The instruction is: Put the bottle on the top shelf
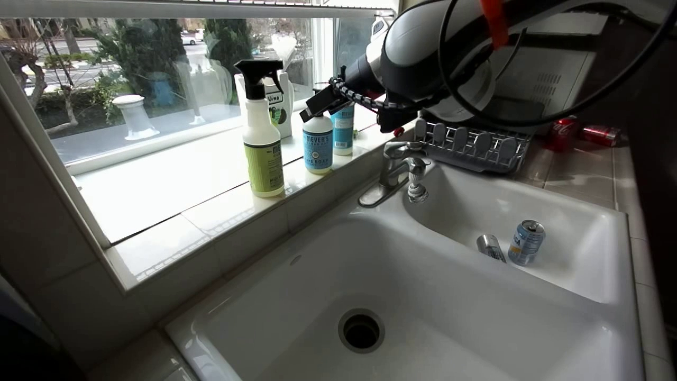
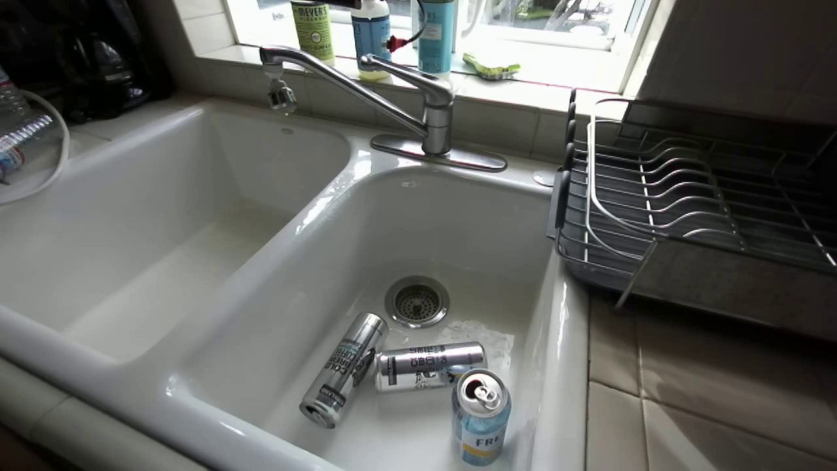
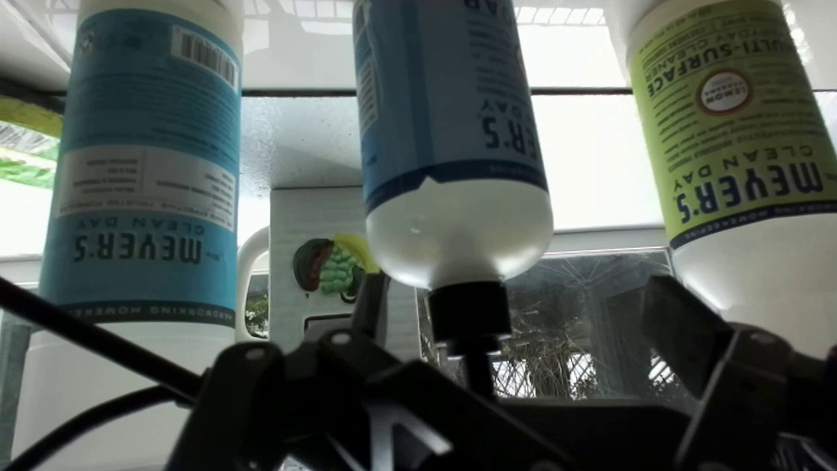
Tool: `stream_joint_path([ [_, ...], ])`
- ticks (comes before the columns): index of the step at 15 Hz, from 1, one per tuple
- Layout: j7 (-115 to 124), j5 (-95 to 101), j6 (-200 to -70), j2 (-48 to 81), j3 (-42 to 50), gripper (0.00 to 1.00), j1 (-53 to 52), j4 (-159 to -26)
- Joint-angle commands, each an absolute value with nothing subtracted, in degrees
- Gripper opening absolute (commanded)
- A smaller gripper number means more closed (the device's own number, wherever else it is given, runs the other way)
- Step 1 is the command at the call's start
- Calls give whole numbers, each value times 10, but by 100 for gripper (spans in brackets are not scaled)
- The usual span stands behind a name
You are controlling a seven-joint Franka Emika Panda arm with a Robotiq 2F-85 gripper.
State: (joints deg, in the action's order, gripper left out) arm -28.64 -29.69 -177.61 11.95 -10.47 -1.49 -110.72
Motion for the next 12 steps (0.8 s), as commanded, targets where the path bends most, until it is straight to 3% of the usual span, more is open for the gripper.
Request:
stream_joint_path([
  [1,-297,-302,-1806,147,-112,100,-12,-1086],
  [2,-296,-301,-1808,150,-113,93,-11,-1084],
  [3,-296,-301,-1810,152,-113,75,-11,-1082],
  [12,-297,-302,-1825,160,-117,6,-9,-1071],
])
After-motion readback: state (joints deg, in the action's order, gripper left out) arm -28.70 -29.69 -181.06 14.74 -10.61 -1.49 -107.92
